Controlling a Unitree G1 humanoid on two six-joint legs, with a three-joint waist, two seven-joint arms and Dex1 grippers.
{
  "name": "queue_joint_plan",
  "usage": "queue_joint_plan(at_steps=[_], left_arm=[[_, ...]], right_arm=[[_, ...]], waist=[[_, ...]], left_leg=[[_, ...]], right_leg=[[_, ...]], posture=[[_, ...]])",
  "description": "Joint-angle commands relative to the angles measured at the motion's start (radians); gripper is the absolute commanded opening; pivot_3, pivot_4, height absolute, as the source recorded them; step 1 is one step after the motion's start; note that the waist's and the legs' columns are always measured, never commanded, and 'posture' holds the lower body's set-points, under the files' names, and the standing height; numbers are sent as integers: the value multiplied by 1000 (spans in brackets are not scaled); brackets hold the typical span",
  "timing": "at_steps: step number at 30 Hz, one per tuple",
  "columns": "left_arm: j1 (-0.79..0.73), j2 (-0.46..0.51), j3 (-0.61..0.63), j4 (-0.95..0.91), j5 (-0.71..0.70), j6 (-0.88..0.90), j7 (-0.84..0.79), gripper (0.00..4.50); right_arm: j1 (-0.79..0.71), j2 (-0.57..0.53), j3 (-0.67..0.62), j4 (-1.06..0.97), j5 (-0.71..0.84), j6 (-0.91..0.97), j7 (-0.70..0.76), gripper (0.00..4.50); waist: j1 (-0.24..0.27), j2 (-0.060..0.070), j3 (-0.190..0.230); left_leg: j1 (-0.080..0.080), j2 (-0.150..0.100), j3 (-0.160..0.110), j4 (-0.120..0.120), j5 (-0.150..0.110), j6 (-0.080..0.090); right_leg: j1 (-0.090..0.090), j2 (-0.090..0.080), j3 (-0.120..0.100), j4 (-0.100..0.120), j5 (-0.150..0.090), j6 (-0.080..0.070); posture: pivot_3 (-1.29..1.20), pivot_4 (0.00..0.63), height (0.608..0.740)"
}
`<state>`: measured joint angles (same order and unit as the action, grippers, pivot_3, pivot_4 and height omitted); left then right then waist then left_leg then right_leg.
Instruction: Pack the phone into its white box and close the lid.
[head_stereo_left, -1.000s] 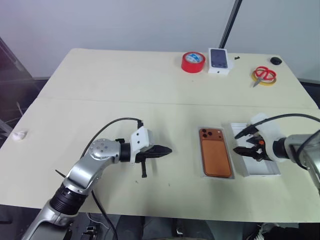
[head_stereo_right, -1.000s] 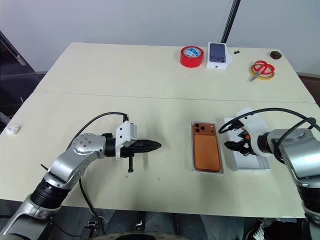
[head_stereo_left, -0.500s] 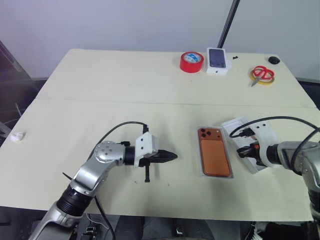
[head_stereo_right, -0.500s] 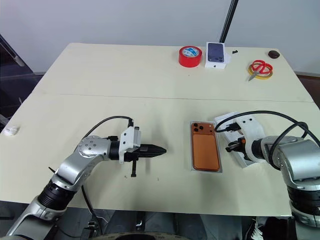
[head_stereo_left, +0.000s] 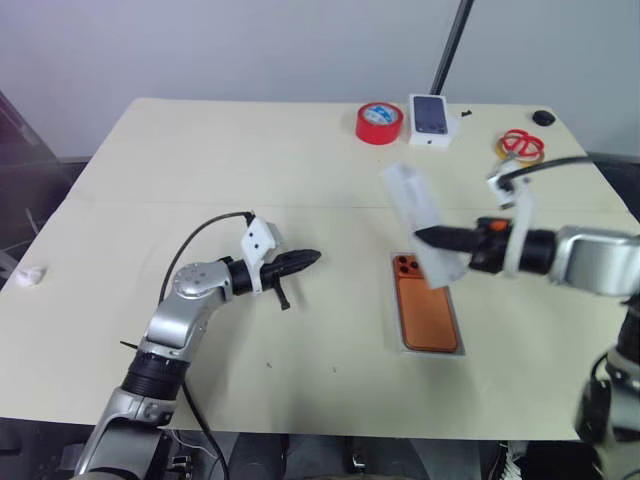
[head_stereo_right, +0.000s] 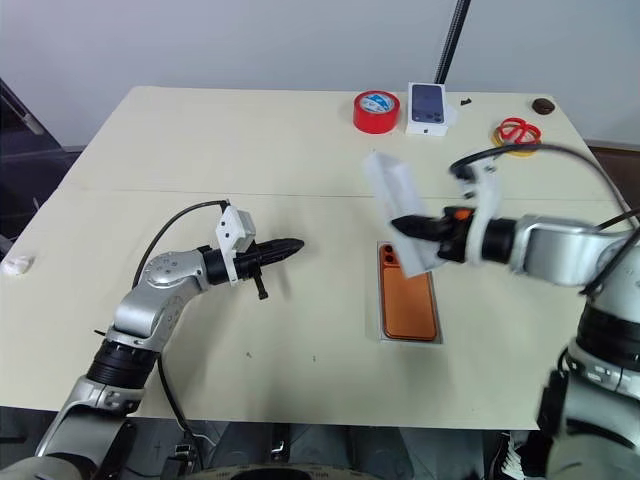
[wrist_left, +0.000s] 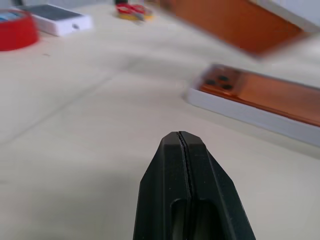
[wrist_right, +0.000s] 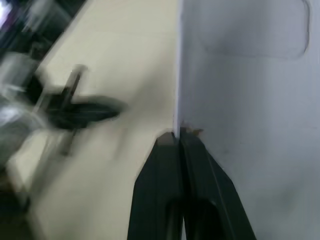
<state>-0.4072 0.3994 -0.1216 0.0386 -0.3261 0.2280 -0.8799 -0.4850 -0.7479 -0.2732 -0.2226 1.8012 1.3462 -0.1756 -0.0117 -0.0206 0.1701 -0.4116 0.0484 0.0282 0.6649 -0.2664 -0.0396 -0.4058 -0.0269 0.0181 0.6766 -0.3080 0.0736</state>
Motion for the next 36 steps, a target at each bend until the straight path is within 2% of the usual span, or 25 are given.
queue_joint_plan(at_steps=[1,5,8,10,14,15,17,20,23,27,30,34,36], left_arm=[[-19,-13,27,-12,-5,-25,14,0],[-10,-33,14,-39,0,-20,27,0],[-2,-53,-8,-71,-2,-5,29,0],[3,-66,-26,-87,-1,2,27,0],[-12,-104,-89,-94,18,16,24,0],[-16,-111,-103,-97,21,17,19,0],[-32,-135,-130,-94,21,35,16,0],[-53,-166,-166,-78,31,37,7,0],[-72,-193,-180,-60,31,52,6,0],[-105,-238,-207,-23,39,85,8,0],[-122,-267,-230,13,58,91,17,0],[-127,-282,-215,22,61,100,32,0],[-126,-277,-190,11,50,123,50,0]], right_arm=[[60,92,77,-103,171,-216,-168,60],[184,239,151,-235,171,-380,-319,60],[260,282,185,-296,171,-454,-391,60],[301,287,201,-319,171,-484,-421,60],[338,205,196,-312,171,-472,-395,60],[332,179,193,-307,171,-464,-377,612],[285,43,175,-275,171,-407,-313,1390],[205,-158,138,-216,171,-335,-222,2947],[159,-287,114,-161,148,-297,-144,2947],[127,-417,92,-96,-53,-249,4,2947],[120,-465,117,-98,-247,-244,125,2114],[117,-480,153,-132,-442,-255,259,61],[115,-491,190,-161,-563,-271,324,61]], waist=[[-2,0,0],[-3,0,0],[0,0,0],[-1,0,0],[-1,1,0],[-1,1,0],[-1,1,0],[0,1,0],[0,1,0],[1,1,0],[1,1,0],[0,1,0],[0,1,0]], left_leg=[[0,0,0,0,0,0],[0,1,0,1,0,0],[0,1,0,0,0,0],[0,1,0,1,0,0],[1,1,1,1,0,0],[1,0,1,1,0,0],[1,0,1,1,0,0],[1,-1,1,1,0,0],[1,-1,1,0,0,0],[1,-1,1,0,-1,2],[1,-1,1,0,-1,2],[1,-1,1,0,-1,2],[1,-1,1,0,-1,2]], right_leg=[[0,0,1,0,0,0],[0,0,1,1,0,0],[-1,0,1,1,0,1],[-1,0,1,1,0,1],[0,0,1,1,0,0],[0,0,1,1,0,0],[0,0,2,1,0,0],[0,0,2,1,0,0],[0,2,2,0,0,0],[0,3,2,-1,0,0],[0,3,2,-1,0,0],[0,3,3,-1,0,0],[0,3,3,-1,0,0]], posture=[[0,150,732],[0,150,732],[0,150,732],[0,150,732],[0,150,732],[0,150,732],[0,150,732],[0,150,732],[0,150,732],[0,150,732],[0,150,732],[0,150,732],[0,150,732]])
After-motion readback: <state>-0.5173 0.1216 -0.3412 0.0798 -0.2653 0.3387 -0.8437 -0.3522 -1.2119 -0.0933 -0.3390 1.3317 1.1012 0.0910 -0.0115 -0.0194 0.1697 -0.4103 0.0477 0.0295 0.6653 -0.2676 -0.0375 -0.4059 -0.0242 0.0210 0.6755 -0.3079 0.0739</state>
